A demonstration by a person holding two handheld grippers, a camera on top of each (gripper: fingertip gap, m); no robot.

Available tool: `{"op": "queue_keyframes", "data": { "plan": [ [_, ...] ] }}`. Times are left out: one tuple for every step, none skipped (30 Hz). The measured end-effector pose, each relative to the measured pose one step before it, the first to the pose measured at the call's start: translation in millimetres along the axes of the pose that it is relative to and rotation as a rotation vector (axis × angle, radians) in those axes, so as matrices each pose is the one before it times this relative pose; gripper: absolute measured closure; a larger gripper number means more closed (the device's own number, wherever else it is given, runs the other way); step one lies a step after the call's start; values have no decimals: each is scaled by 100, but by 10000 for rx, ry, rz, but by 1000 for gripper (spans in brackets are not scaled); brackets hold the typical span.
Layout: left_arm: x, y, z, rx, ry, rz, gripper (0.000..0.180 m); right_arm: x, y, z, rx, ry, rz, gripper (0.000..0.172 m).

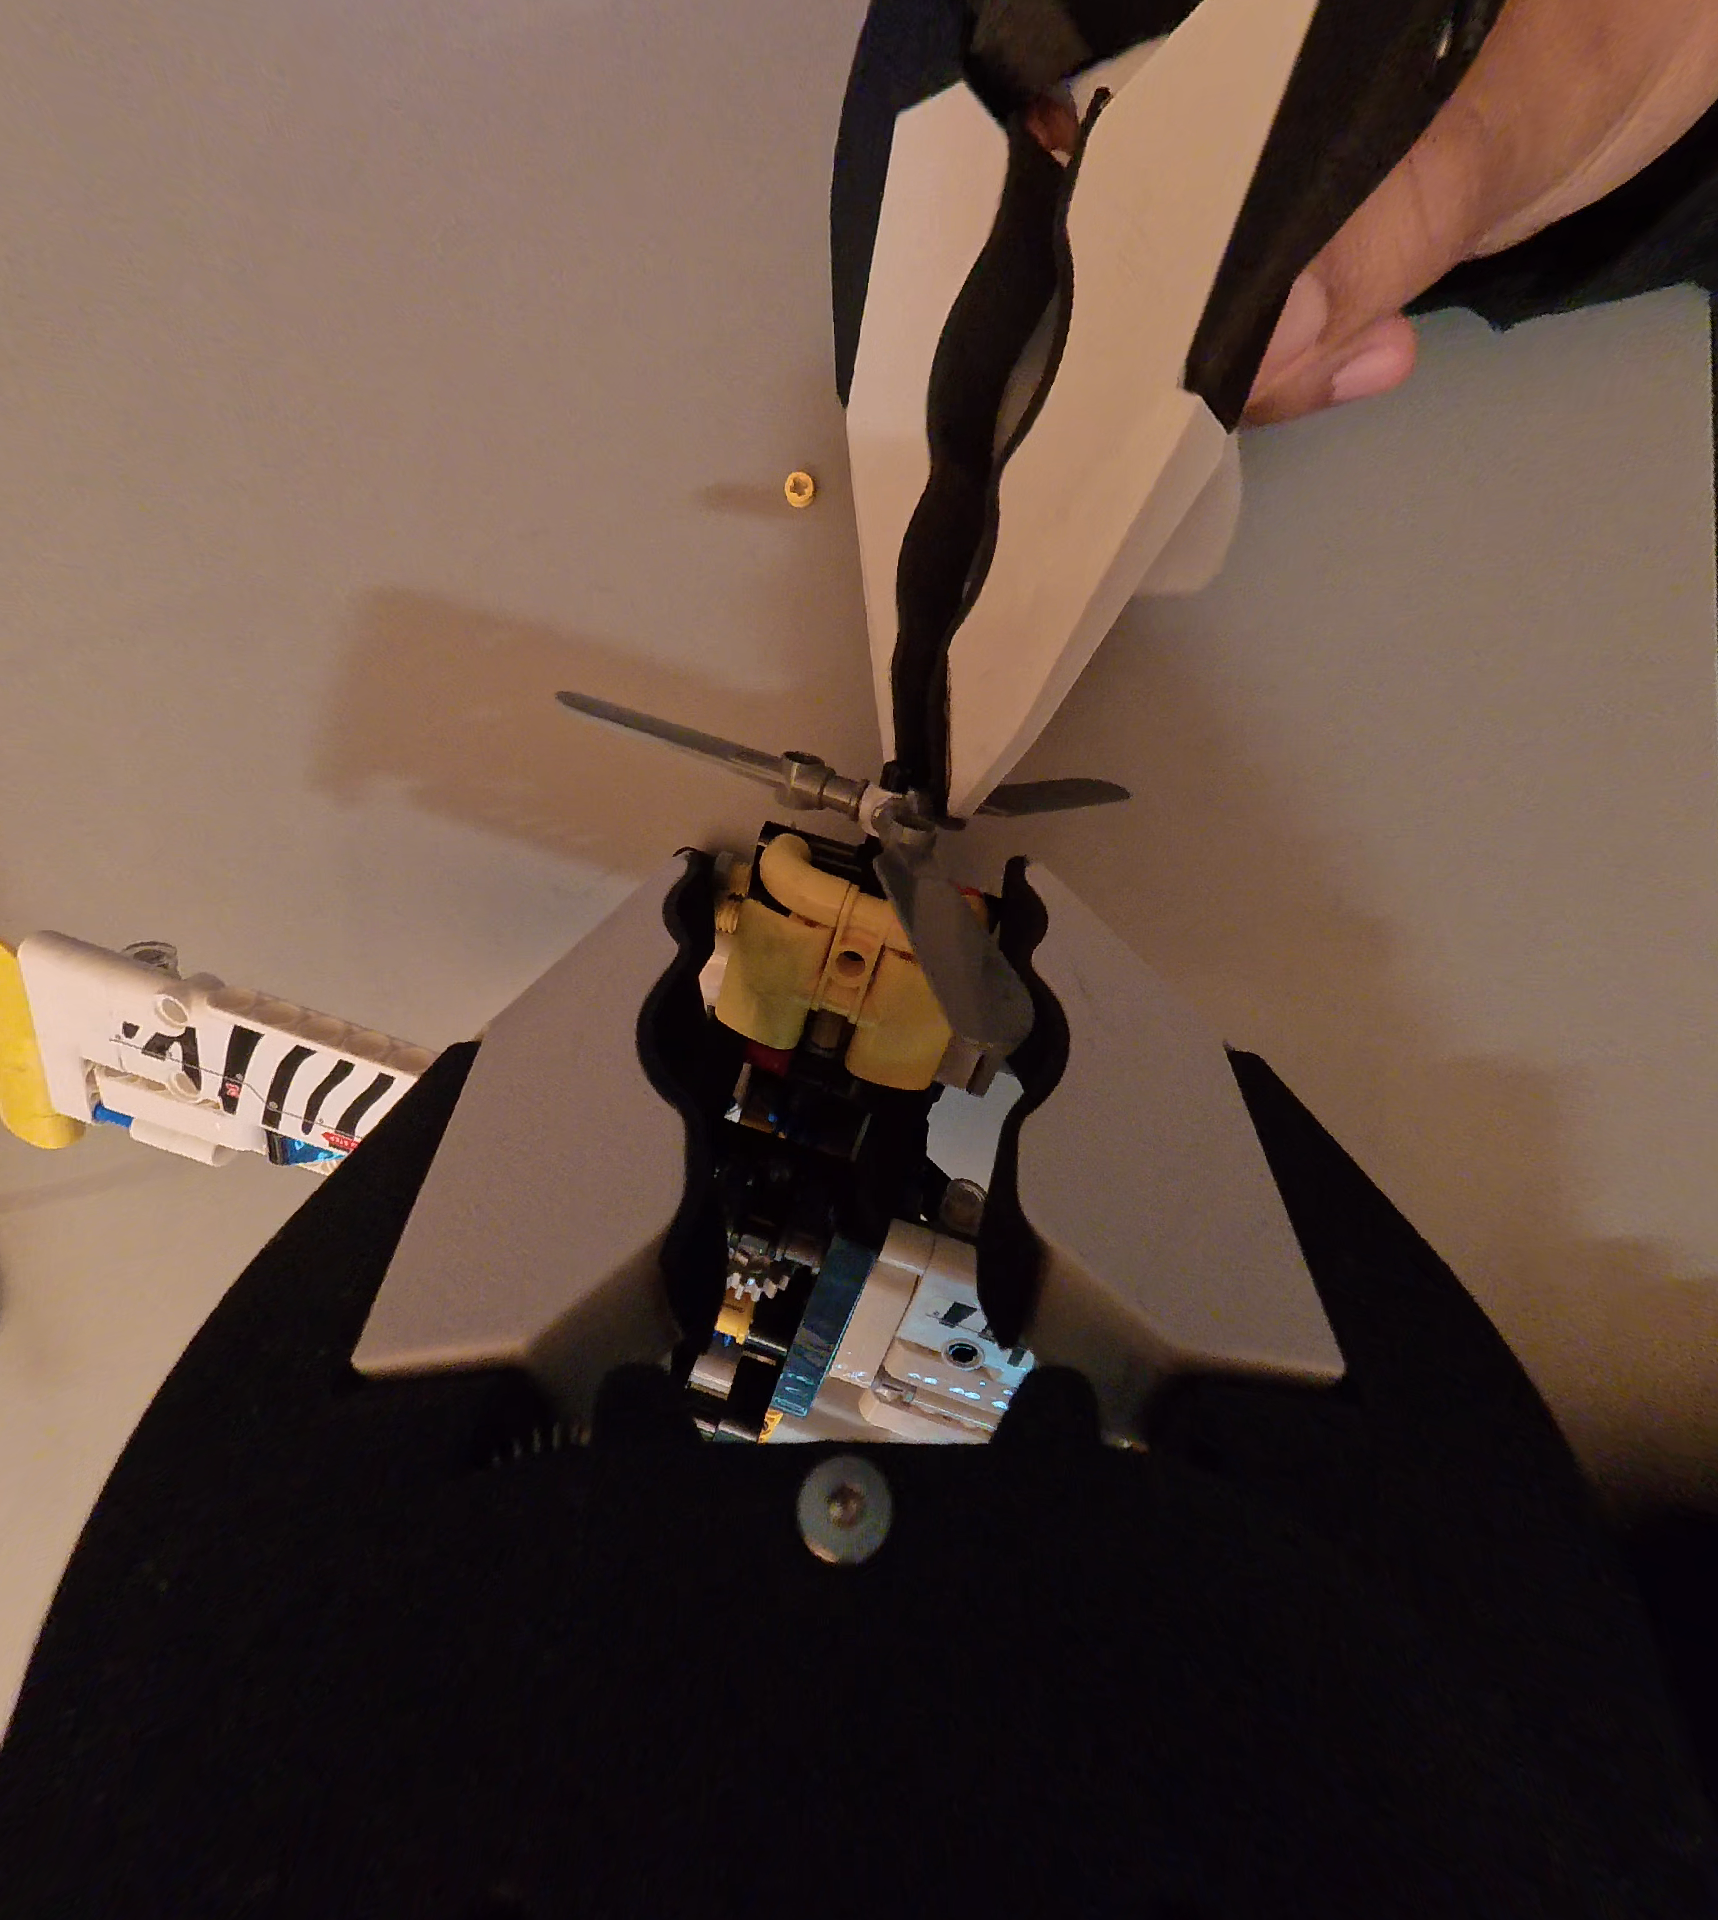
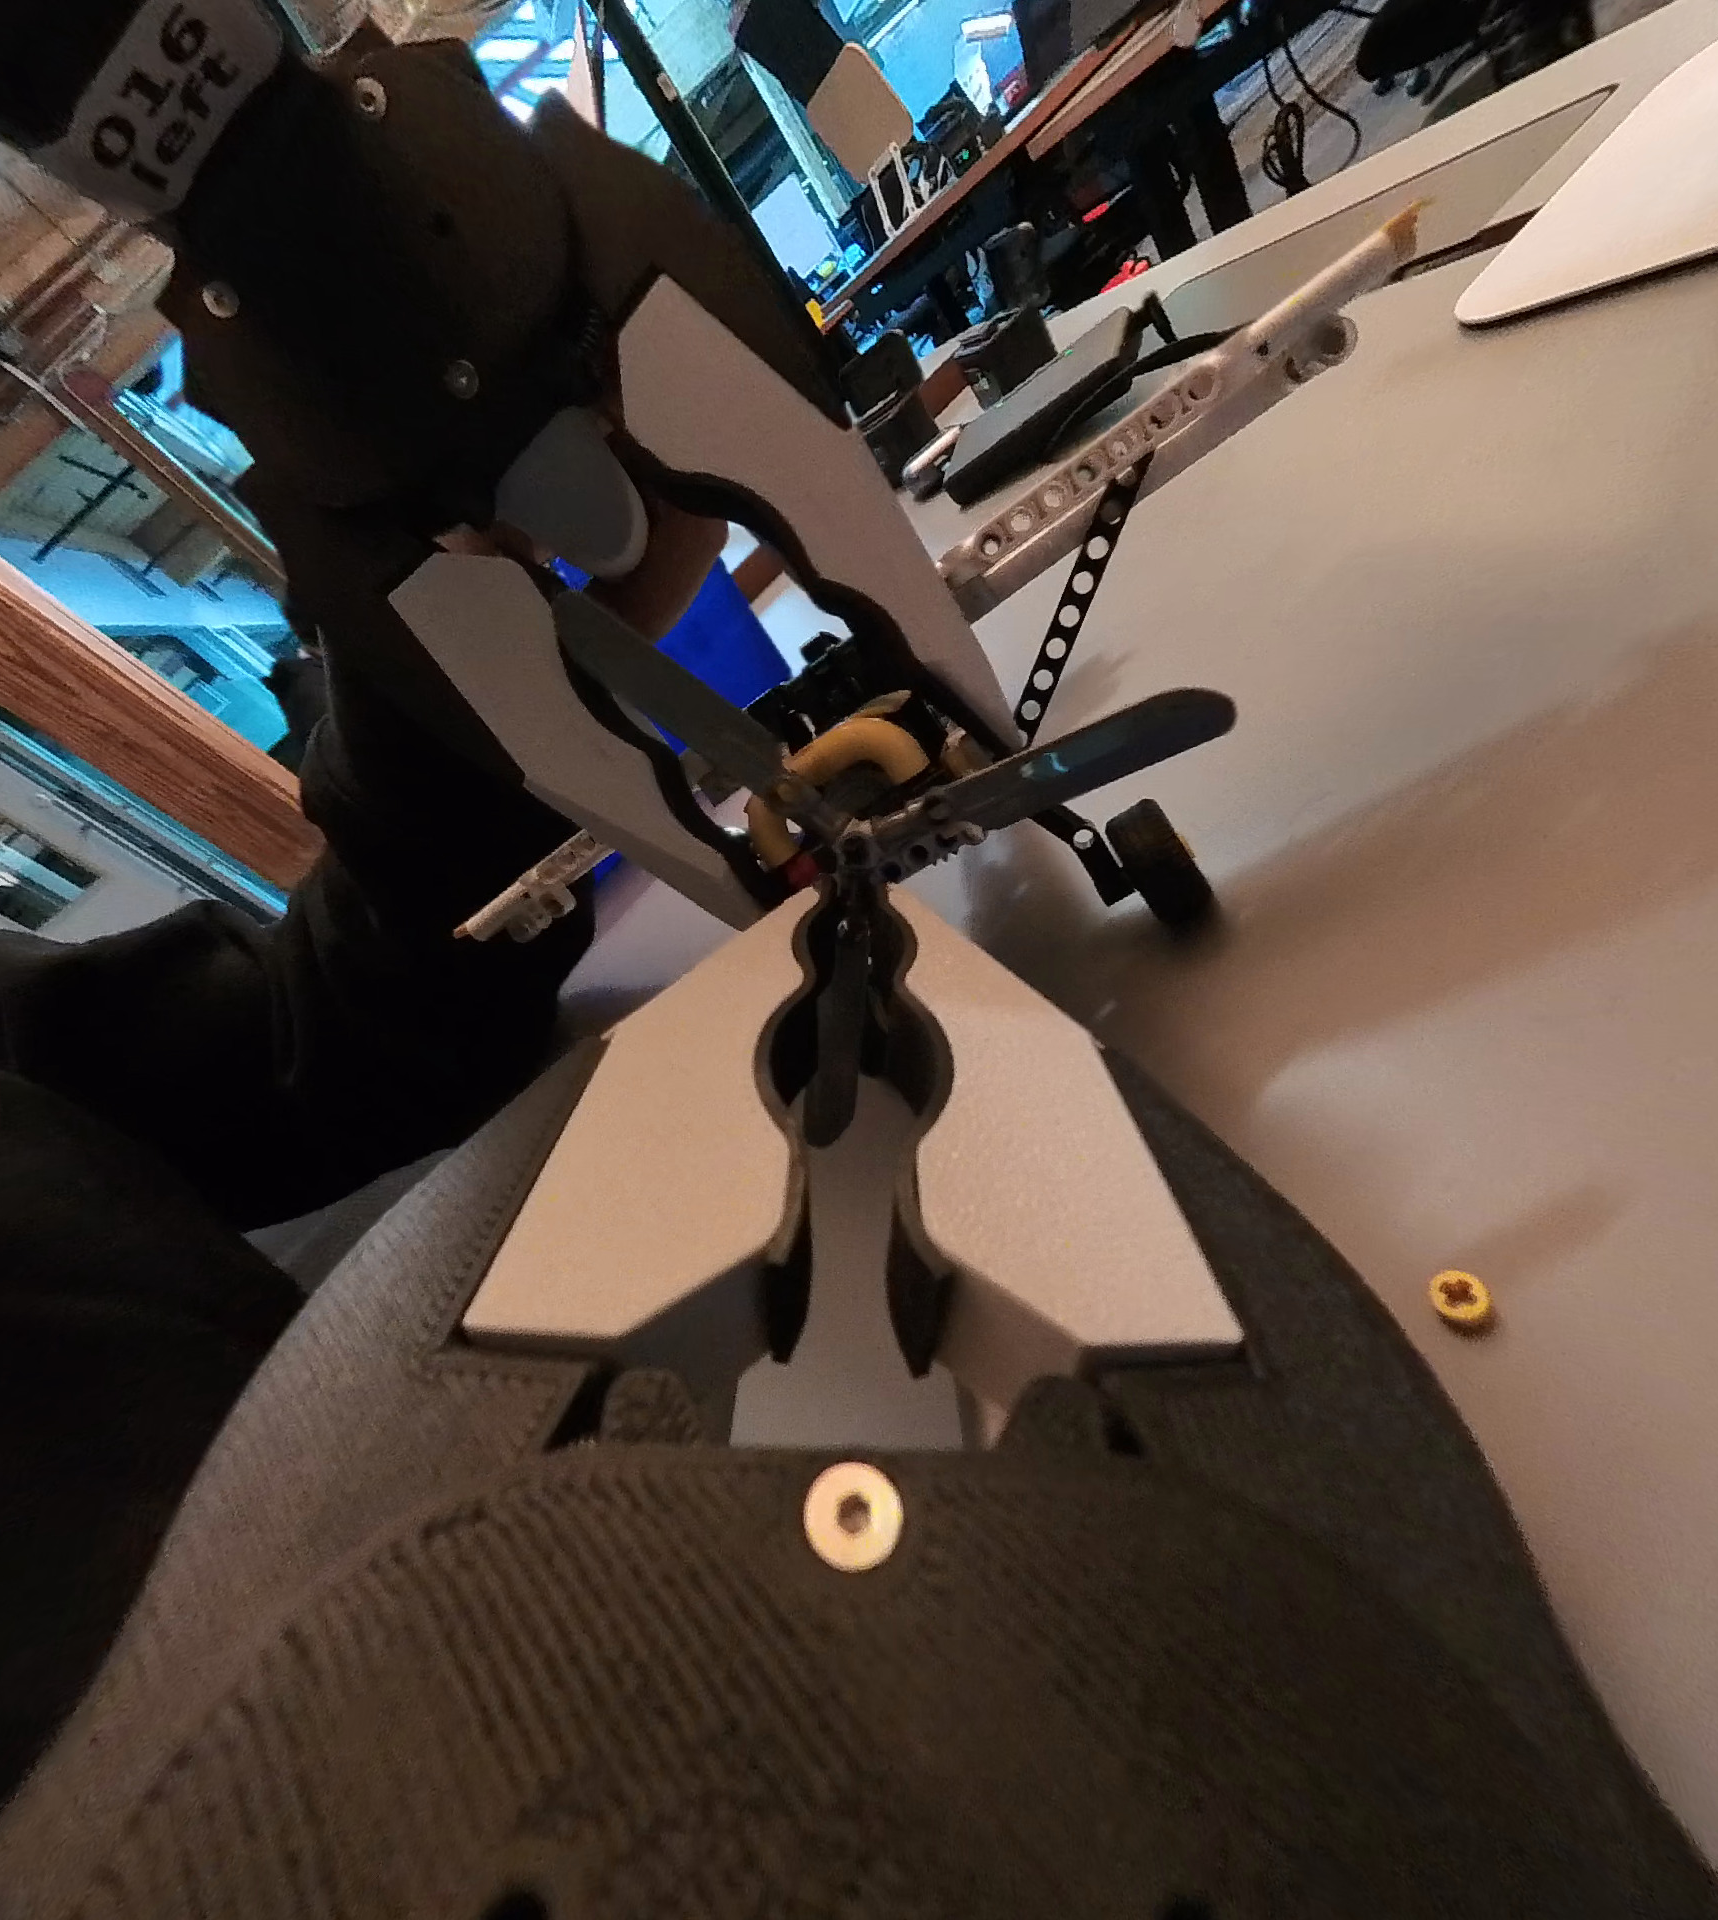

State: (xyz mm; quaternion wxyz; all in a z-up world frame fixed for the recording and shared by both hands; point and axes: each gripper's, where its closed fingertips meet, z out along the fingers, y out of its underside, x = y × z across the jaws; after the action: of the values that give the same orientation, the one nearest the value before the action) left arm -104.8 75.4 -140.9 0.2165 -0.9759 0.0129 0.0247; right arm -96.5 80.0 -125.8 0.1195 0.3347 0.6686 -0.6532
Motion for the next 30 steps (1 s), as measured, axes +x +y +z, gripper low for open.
{"op": "queue_keyframes", "data": {
  "plan": [
    [7,-8,4,5,6,3,126,-5,13,-36,-3,53,-87,168],
    [16,-22,0,12,12,0,126,-10,-4,-66,25,-22,31,168],
    [-17,36,4,-19,-12,1,126,-113,-172,-289,155,-161,125,172],
    [-309,477,-47,-224,-166,-2,126,-1,-617,-733,460,-189,267,172],
    [-359,684,-245,-174,-116,-78,126,345,-636,-925,453,-70,319,172],
    [-355,675,-268,-69,-34,-163,126,656,-154,-616,85,230,79,172],
    [-226,375,-216,109,88,-172,127,368,72,-138,-99,324,-236,172],
    [-219,108,-137,155,77,-134,127,-177,103,272,-113,233,-431,172],
    [-49,-67,-76,91,71,-59,128,-259,279,527,-191,271,-509,172],
    [111,-130,45,7,41,59,128,-159,388,670,-213,321,-520,172],
    [212,-204,138,1,18,119,128,-212,322,721,-163,238,-434,167],
    [183,-286,150,13,-35,139,127,-309,227,738,-154,100,-273,147],
    [146,-292,144,-7,-18,64,127,-405,248,663,-196,-59,-154,139],
    [74,-218,112,-41,-16,25,127,-389,176,484,-148,-153,-36,135],
    [-12,-31,78,-83,-50,53,127,-277,-23,233,6,-198,143,137],
    [-19,54,-50,-31,-23,9,127,-90,-51,91,55,-180,281,138],
    [15,78,-38,21,36,-64,127,-35,30,11,23,-178,298,140],
    [-15,44,-23,51,16,-20,127,30,-19,-98,47,-140,241,143],
    [-11,17,-35,44,15,-1,127,98,-241,-202,169,-70,182,144],
    [-5,36,4,-20,-3,4,127,130,-374,-269,237,-61,171,148],
    [9,-13,13,-21,-12,7,127,169,-325,-239,201,-52,185,152],
    [12,-39,24,-15,-17,22,127,219,-143,-102,68,-8,173,154],
    [39,-72,29,5,-2,27,127,200,55,51,-51,27,117,154],
    [36,-104,35,19,11,13,127,85,139,191,-101,13,61,154],
    [32,-111,49,14,8,13,127,-79,175,274,-116,-36,22,153],
    [46,-86,35,2,-1,18,127,-146,100,274,-82,-44,-9,155],
    [47,-83,43,-4,-5,22,127,-114,-4,195,-30,-12,-47,161],
    [46,-58,32,-9,-7,20,127,43,-20,58,-14,60,-29,162],
    [-31,56,5,-38,-28,-9,127,164,-23,-58,-5,88,16,167],
    [-21,20,-16,3,-8,-57,126,83,-18,-98,0,1,42,167]
  ]
}}
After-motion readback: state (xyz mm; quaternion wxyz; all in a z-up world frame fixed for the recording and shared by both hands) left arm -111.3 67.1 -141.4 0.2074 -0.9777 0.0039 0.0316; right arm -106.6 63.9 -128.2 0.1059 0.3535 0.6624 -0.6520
